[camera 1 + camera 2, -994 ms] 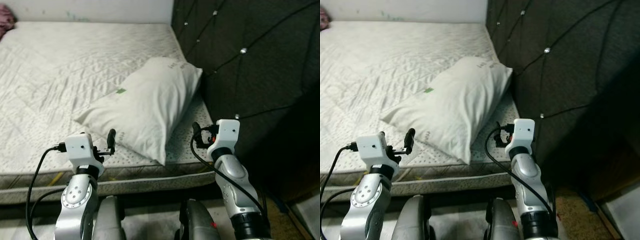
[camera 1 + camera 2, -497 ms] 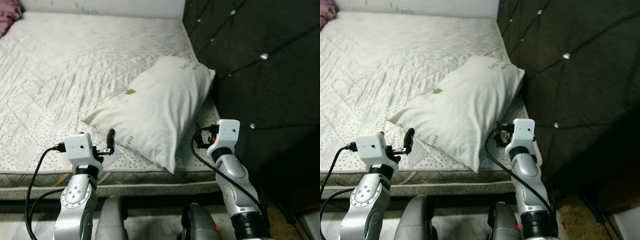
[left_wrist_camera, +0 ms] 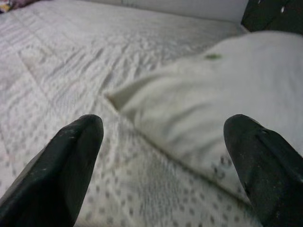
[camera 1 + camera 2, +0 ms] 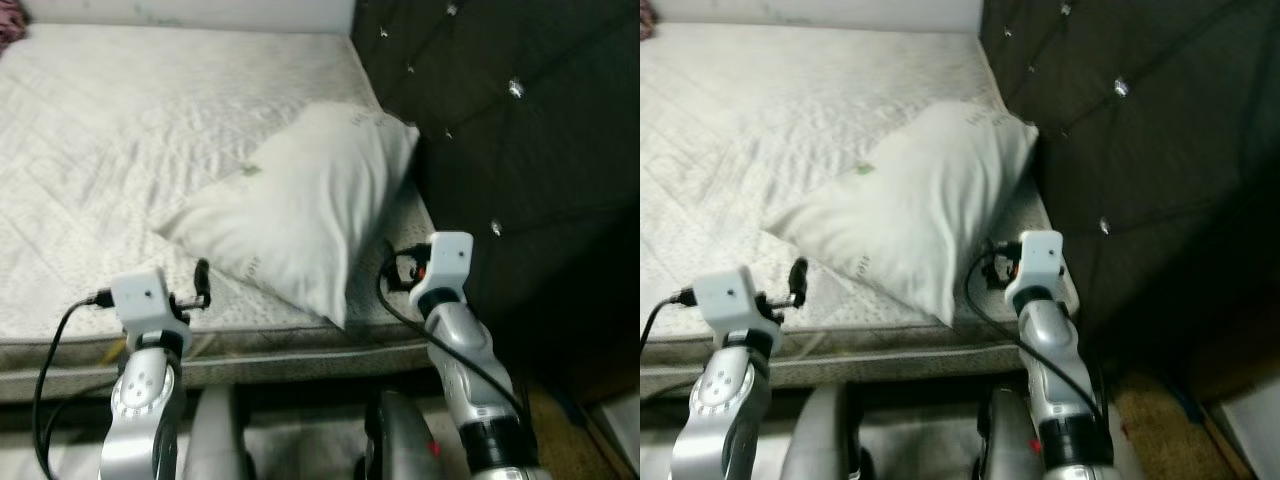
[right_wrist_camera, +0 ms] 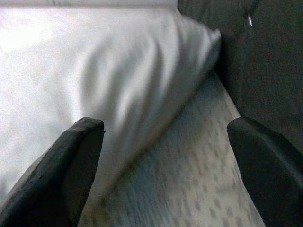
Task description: Clean up the room
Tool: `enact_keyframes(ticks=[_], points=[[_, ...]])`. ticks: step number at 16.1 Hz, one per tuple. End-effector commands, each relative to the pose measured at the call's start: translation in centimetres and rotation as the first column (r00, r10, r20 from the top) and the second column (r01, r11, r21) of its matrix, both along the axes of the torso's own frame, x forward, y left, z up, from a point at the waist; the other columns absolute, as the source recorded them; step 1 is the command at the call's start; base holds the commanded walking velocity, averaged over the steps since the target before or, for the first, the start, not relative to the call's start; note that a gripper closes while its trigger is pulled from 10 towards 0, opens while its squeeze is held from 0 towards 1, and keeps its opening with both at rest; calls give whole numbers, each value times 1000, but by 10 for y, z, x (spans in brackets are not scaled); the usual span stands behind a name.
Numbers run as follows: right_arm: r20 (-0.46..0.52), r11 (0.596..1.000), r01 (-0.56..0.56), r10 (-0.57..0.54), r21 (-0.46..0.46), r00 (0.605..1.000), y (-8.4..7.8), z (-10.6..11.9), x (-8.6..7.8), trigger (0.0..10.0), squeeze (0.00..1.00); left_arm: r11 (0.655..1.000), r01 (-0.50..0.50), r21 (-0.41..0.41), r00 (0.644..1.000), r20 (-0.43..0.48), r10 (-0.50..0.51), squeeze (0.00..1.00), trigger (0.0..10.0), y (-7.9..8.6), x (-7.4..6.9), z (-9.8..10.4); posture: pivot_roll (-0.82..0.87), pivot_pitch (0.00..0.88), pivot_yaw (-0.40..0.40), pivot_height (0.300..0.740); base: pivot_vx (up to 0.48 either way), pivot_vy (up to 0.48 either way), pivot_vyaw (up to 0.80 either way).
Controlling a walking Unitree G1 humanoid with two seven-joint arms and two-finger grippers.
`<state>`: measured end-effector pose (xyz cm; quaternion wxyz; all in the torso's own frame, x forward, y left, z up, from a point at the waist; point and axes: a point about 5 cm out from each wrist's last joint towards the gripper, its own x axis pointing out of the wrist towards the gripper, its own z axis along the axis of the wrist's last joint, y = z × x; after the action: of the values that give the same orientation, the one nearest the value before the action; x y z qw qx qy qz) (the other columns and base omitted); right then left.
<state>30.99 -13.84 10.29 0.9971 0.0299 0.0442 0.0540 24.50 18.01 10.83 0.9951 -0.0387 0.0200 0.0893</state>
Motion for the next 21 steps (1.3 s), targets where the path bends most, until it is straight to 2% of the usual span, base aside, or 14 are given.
enact_keyframes(ticks=[1,8,17,21], points=[[-43,1000,-23,22,-8,999,0,-7,1,10000,0,1000,-22,11,1000,-9,22,0,10000,1,-3,1,9,155,-48,529,0,0,0],[-57,999,-40,40,-11,998,3,-9,5,10000,0,1000,-19,7,1000,7,19,0,10000,6,-9,5,19,166,-56,529,0,0,0],[-57,999,-51,50,-12,997,4,-10,6,10000,0,1000,1,-1,1000,9,-1,0,10000,4,-7,5,13,158,-55,529,313,0,0],[-76,996,-92,91,-11,993,6,-12,7,10000,0,999,-34,21,999,-18,35,0,10000,6,-8,2,17,155,-59,529,0,0,0]])
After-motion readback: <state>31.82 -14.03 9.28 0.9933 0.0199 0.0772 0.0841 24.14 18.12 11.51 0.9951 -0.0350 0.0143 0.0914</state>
